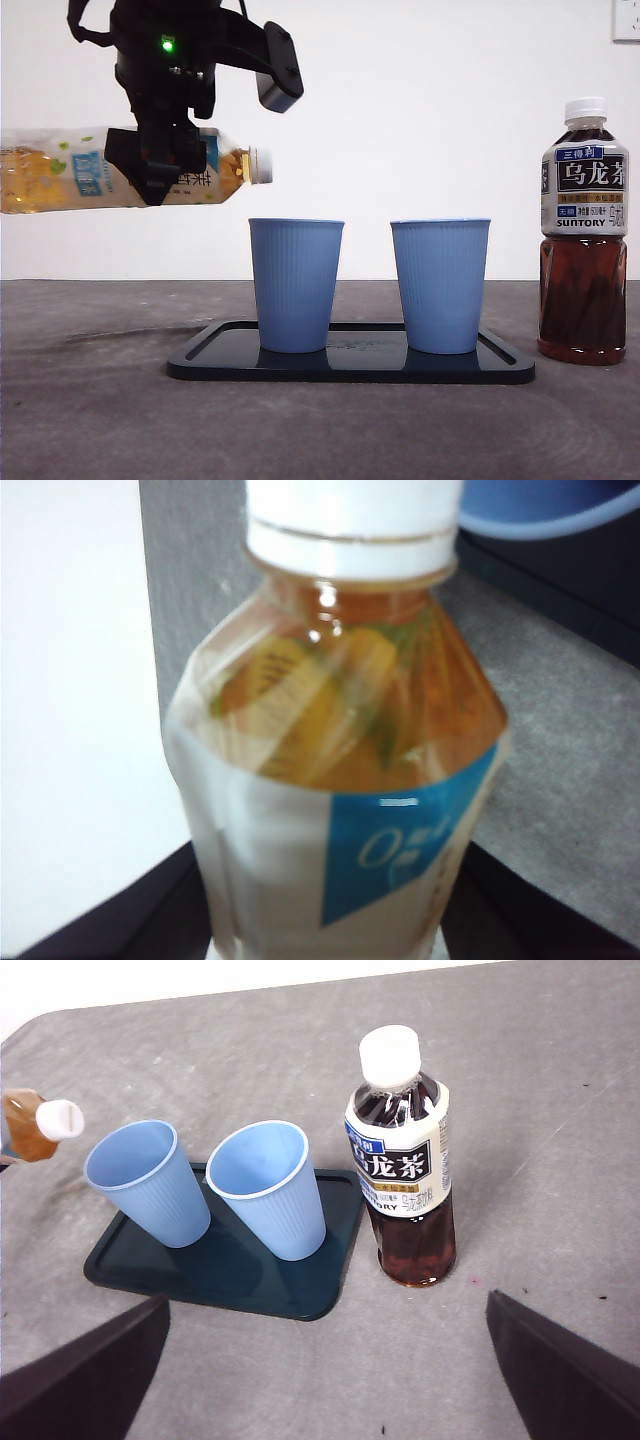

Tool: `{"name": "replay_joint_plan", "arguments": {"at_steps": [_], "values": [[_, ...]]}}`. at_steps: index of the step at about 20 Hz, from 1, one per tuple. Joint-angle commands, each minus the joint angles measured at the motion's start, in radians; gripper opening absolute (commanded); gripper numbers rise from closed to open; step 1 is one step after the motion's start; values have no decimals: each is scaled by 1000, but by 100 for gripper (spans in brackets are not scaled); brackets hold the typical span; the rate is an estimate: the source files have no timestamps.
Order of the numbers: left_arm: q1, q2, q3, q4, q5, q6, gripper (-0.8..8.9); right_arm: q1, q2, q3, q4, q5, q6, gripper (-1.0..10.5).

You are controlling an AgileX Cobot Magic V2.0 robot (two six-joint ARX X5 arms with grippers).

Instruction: Pour the drink into the cup

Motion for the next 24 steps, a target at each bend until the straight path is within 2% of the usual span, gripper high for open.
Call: {"name": "replay_joint_plan", "arguments": {"at_steps": [1,6,12,14,20,24], "values": [[-20,37,34,30,-74,67,211,5,2,11,4,-14,12,507],[-29,57,34,67,-130,141,208,5,2,11,3,-18,18,507],[-30,57,34,83,-144,151,208,5,2,11,3,-17,18,507],[-35,56,34,86,-153,100,209,5,2,11,3,-17,18,507],[-42,24,34,62,-143,-147,209,5,2,11,3,-17,18,507],[-39,-58,34,18,-13,-315,209,5,2,11,4,-16,18,507]]}}
